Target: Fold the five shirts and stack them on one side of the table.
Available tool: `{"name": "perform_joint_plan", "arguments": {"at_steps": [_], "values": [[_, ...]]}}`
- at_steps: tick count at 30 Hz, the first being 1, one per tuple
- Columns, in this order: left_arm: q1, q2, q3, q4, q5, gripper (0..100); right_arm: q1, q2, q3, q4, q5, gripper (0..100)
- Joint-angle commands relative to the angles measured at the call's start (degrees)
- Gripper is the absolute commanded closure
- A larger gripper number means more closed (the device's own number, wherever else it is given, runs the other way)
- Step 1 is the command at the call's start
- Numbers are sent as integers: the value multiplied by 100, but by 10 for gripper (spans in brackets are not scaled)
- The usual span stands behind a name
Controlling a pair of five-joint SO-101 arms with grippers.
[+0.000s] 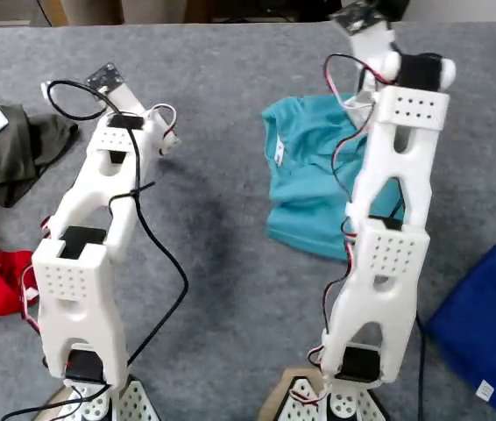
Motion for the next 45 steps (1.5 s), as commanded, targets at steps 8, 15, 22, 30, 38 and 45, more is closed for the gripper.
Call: {"name": "perform_joint_plan", "arguments": {"at_steps": [8,15,22,30,38,45], "values": [[-580,-84,-334,-18,62,981,-1059,-2870,3811,53,1292,728],[-580,-75,-343,-26,70,981,-1851,-4084,6308,-607,2022,728],[-589,-75,-299,-132,70,981,-2642,-4224,7785,-1284,2127,728],[-677,-75,-299,-167,70,981,-2967,-4207,8154,-1530,2127,728],[-677,-75,-299,-167,70,981,-2782,-4180,9270,-3130,2145,728],[-677,-75,-299,-167,70,981,-2141,-3802,9552,-4053,2154,728]]}}
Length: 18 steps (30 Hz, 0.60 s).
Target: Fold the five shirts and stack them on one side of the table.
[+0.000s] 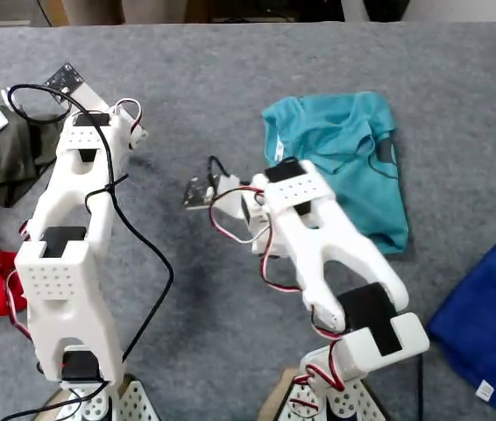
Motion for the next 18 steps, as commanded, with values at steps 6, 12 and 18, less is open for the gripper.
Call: {"name": "perform_joint_plan", "arguments": {"at_steps": [6,12,18], "values": [[-35,-75,-255,-105,26,981,611,927,-470,-211,53,728],[-35,-75,-255,-105,18,981,602,989,-620,-141,53,733],[-26,-75,-255,-105,9,981,585,1007,-629,-413,44,885]]}}
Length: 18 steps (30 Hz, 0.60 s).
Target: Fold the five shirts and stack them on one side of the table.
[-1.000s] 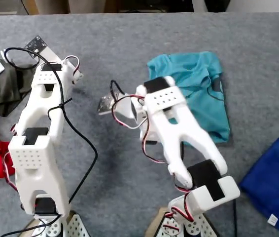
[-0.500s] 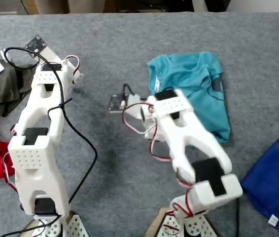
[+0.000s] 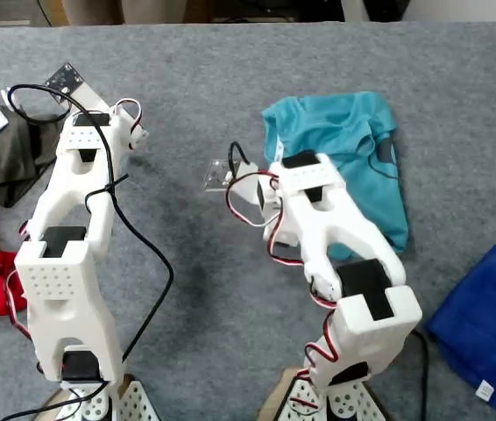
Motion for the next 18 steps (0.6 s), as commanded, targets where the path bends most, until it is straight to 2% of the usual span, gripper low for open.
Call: {"name": "perform_joint_plan", "arguments": {"at_steps": [1,7,12,18], "values": [[-18,-75,-255,-105,9,981,84,40,-101,-149,35,910],[-18,-75,-255,-105,9,980,84,40,-101,-185,18,992],[-18,-75,-255,-105,9,980,101,40,-207,-193,-53,994],[-9,-75,-255,-105,9,980,127,-31,-919,-9,-580,994]]}}
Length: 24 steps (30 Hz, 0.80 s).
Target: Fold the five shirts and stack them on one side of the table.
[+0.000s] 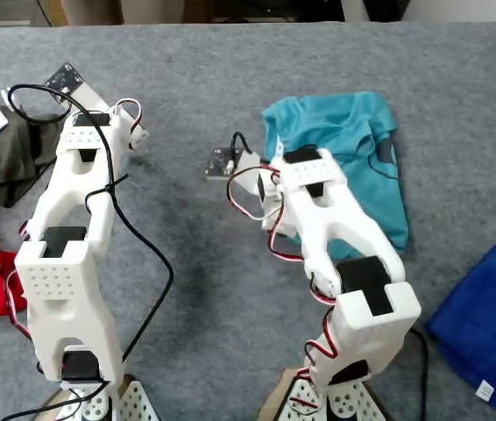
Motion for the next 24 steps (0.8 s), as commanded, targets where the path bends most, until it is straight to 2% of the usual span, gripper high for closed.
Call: {"name": "perform_joint_plan", "arguments": {"at_steps": [1,9,16,21,24], "values": [[-9,-75,-255,-105,9,980,110,-101,-831,229,-396,994],[0,-75,-273,-105,9,980,365,-233,-3609,985,-1820,994],[141,-75,-264,-105,9,980,347,-198,-6158,1609,-1846,994],[255,-84,-255,9,9,980,347,-198,-7451,1354,-1829,994],[281,-136,-325,396,18,980,347,-198,-7881,914,-1820,994]]}}
